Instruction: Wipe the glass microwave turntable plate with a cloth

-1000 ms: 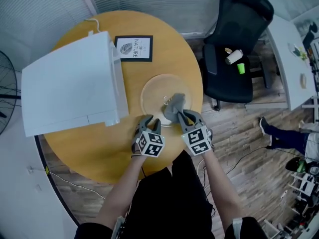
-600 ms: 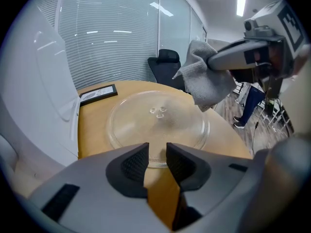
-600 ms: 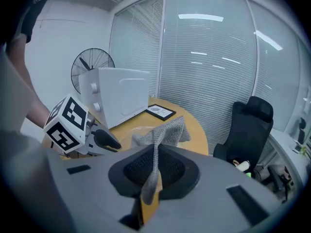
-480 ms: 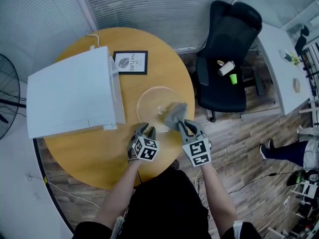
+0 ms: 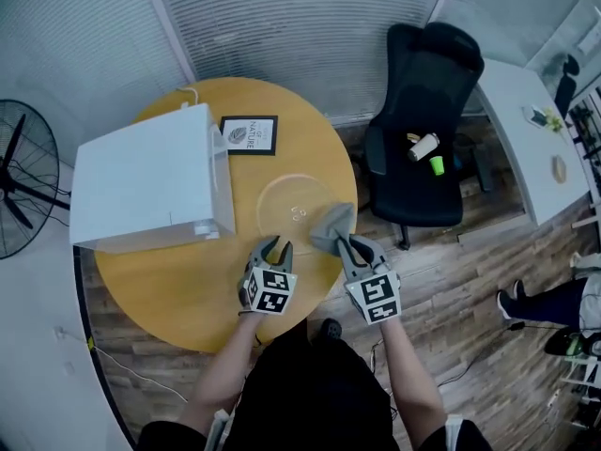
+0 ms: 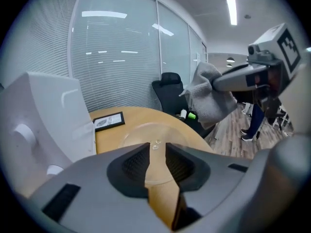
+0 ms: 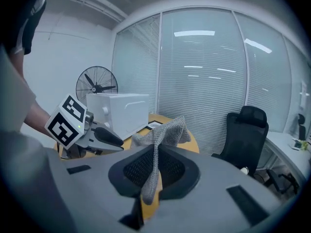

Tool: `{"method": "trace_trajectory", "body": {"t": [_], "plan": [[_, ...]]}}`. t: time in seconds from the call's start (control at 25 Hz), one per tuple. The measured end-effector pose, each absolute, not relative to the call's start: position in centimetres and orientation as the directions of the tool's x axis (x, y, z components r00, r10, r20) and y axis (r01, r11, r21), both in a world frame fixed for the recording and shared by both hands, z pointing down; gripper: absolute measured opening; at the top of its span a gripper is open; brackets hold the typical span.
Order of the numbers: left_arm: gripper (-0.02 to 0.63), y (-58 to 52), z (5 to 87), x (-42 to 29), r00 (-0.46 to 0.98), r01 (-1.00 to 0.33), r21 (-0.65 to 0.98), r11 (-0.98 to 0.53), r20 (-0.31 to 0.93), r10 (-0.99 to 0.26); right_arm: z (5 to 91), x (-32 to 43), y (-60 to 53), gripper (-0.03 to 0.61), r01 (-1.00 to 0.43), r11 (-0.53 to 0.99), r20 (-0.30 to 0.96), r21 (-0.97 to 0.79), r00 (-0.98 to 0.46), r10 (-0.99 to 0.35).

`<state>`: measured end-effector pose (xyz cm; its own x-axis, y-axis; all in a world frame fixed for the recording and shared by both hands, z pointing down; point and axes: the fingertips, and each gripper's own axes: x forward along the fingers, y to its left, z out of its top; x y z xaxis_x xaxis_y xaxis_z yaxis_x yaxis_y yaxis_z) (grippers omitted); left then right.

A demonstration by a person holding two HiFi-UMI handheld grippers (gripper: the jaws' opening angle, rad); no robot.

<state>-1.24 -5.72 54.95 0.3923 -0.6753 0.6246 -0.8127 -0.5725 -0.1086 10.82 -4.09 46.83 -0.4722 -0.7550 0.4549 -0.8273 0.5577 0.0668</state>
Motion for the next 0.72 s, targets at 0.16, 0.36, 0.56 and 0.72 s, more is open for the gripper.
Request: {"method": "trace_trajectory", "body": {"t": [0.16, 0.36, 0.56, 0.72], "plan": [[0.085, -3.2, 50.2, -0.5, 0.378, -0.836, -0.136, -0.531, 0.557, -0.739, 43.9, 11.9, -1.9, 0.023, -0.817, 0.572, 0.397, 0.071, -0.504, -0.768], [0.066, 0.2, 43.5, 0.4, 0.382, -0.878, -0.101, -0.468, 0.442, -0.812, 40.0, 12.7, 0.7, 0.023, -0.799, 0.597, 0.323, 0.076, -0.547, -0.773], [0.035, 4.2, 38.1, 2.1, 0.399, -0.897, -0.048, -0.439, 0.336, -0.853, 37.5, 13.9, 4.6, 0.023, -0.784, 0.618, 0.282, 0.056, -0.581, -0.763], [0.020, 6.9, 35.1, 3.1, 0.414, -0.902, -0.005, -0.433, 0.279, -0.866, 35.9, 14.4, 7.0, 0.023, -0.779, 0.627, 0.252, 0.031, -0.601, -0.759]]}}
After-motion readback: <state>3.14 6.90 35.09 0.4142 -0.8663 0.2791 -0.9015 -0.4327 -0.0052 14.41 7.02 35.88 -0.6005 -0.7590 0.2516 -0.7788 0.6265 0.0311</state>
